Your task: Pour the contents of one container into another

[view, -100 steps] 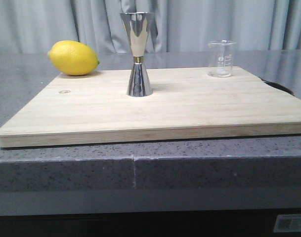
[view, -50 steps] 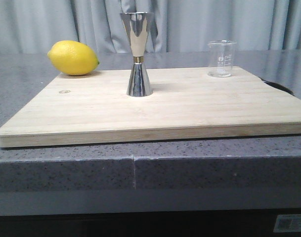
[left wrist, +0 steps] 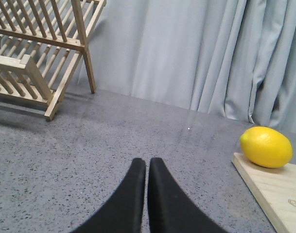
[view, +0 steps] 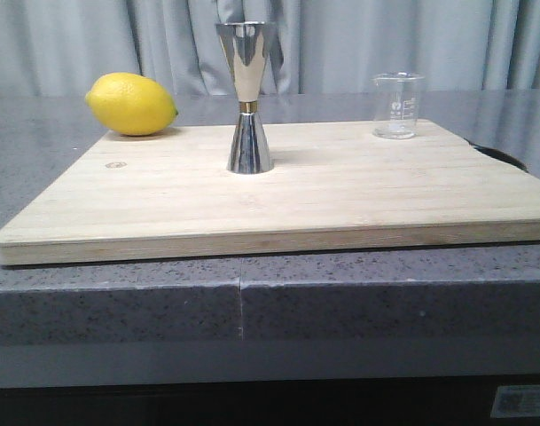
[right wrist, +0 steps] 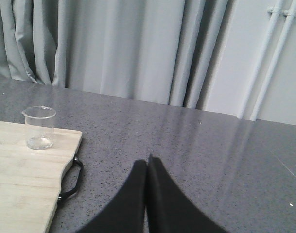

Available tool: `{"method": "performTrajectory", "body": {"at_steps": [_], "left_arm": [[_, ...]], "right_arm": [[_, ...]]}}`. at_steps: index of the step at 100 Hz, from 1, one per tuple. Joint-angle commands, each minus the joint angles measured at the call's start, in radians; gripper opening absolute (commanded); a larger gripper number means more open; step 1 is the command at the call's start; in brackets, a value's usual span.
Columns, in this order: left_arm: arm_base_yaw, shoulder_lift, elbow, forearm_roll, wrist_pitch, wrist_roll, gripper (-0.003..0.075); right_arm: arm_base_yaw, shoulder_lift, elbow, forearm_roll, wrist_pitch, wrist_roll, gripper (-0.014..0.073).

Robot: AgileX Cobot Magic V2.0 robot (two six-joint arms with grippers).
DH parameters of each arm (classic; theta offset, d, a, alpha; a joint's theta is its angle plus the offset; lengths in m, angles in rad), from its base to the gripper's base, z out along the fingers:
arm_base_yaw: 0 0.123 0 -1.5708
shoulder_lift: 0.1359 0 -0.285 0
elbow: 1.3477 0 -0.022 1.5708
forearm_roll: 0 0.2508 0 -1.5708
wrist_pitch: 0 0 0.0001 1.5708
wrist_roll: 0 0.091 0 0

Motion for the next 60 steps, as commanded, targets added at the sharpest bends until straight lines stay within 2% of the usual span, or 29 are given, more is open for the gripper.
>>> {"method": "performTrajectory", "body": {"at_steps": [1, 12, 18, 35, 48, 60], "left_arm": [[-0.008, -0.021, 0.028, -0.002, -0.074, -0.01, -0.0019], [-0.008, -0.021, 0.028, -0.002, -0.074, -0.01, -0.0019], [-0.008, -0.021, 0.028, -0.002, -0.074, -0.01, -0.0019], [-0.008, -0.021, 0.028, -0.002, -0.074, -0.01, -0.0019], [-0.008, -0.021, 0.028, -0.002, -0.074, -0.01, -0.0019], [-0.008, -0.021, 0.028, -0.002, -0.074, -0.01, -0.0019]], "right_arm": [[-0.001, 0.01, -0.021, -0.033, -0.054, 0.0, -0.0043], [-0.001, 0.01, -0.021, -0.033, -0.054, -0.002, -0.0043], [-0.001, 0.01, -0.021, 0.016, -0.054, -0.035, -0.0043], [-0.009, 0.008, -0.017, 0.345, -0.049, -0.379, -0.0043], [-0.072, -0.018, 0.022, 0.446, -0.107, -0.414, -0.0043], [-0.174, -0.069, 0.103, 0.521, -0.2, -0.425, -0.0043]]}}
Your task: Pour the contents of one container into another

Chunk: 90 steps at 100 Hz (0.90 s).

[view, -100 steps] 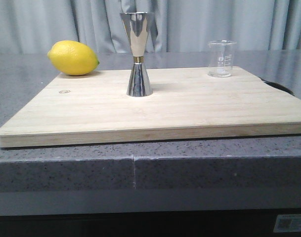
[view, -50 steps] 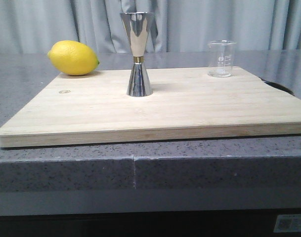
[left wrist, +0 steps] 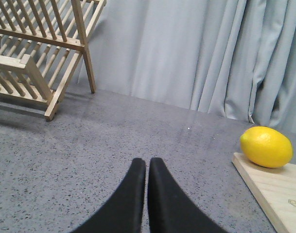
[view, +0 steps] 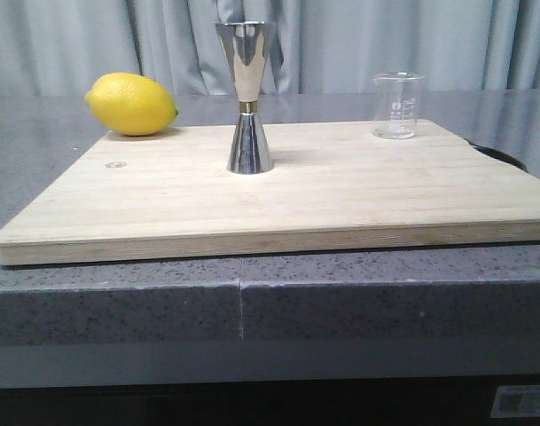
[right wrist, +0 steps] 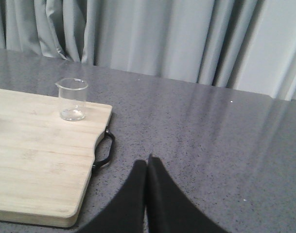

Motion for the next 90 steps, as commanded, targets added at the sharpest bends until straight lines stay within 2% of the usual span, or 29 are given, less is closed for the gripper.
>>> {"method": "performTrajectory", "body": {"at_steps": [1, 18, 35, 55, 60, 72, 90], "left_arm": [[-0.008, -0.021, 0.028, -0.002, -0.075, -0.01, -0.0019], [-0.008, -0.021, 0.028, -0.002, -0.075, -0.01, -0.0019], [-0.008, -0.021, 0.028, -0.002, -0.075, -0.01, -0.0019], [-0.008, -0.021, 0.028, -0.002, -0.075, -0.01, -0.0019], [-0.008, -0.021, 0.028, -0.002, -0.075, -0.01, -0.0019], [-0.008, -0.021, 0.028, -0.002, -0.075, -0.01, -0.0019], [-0.008, -0.021, 0.028, -0.002, -0.075, -0.01, -0.0019]], "right_arm": [[-0.069, -0.024, 0.028, 0.052, -0.148, -0.023, -0.0043], [-0.205, -0.086, 0.134, 0.169, -0.242, -0.044, -0.0043], [-0.275, -0.086, 0.203, 0.18, -0.321, -0.044, -0.0043], [-0.277, -0.086, 0.269, 0.209, -0.387, -0.044, -0.0043], [-0.277, -0.086, 0.269, 0.223, -0.347, -0.044, -0.0043], [-0.274, -0.086, 0.269, 0.228, -0.352, -0.044, -0.0043], [-0.207, -0.086, 0.269, 0.24, -0.356, -0.044, -0.0043]]}}
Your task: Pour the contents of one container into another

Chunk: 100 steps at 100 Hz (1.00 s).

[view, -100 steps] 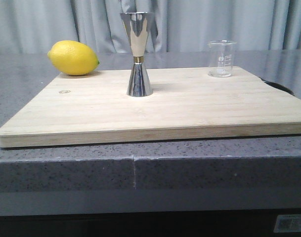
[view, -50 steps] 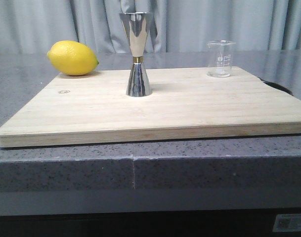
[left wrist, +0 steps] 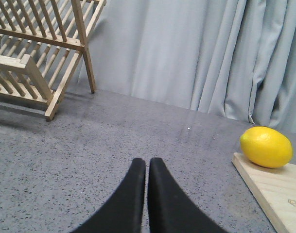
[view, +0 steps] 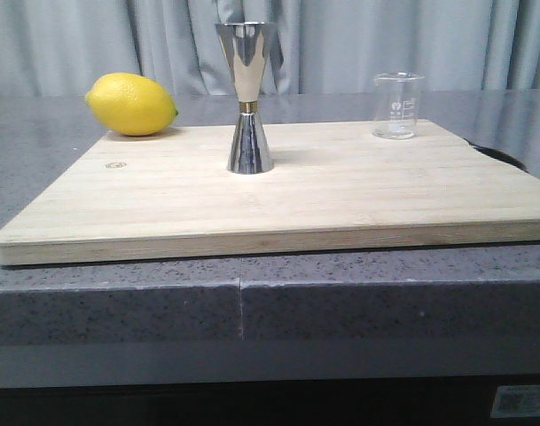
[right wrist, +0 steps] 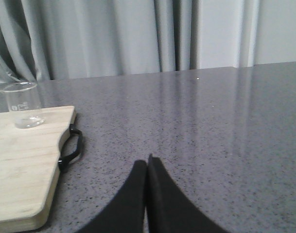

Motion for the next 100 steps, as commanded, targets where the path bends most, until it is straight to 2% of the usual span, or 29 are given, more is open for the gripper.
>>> {"method": "performTrajectory", "body": {"at_steps": [1, 100], "left_arm": [[-0.008, -0.021, 0.028, -0.002, -0.075, -0.01, -0.0019], [-0.008, -0.021, 0.028, -0.002, -0.075, -0.01, -0.0019]], "right_arm": [[0.034, -0.019, 0.004, 0.004, -0.083, -0.009, -0.0043], [0.048, -0.019, 0.004, 0.004, -0.069, -0.009, -0.0043]]}}
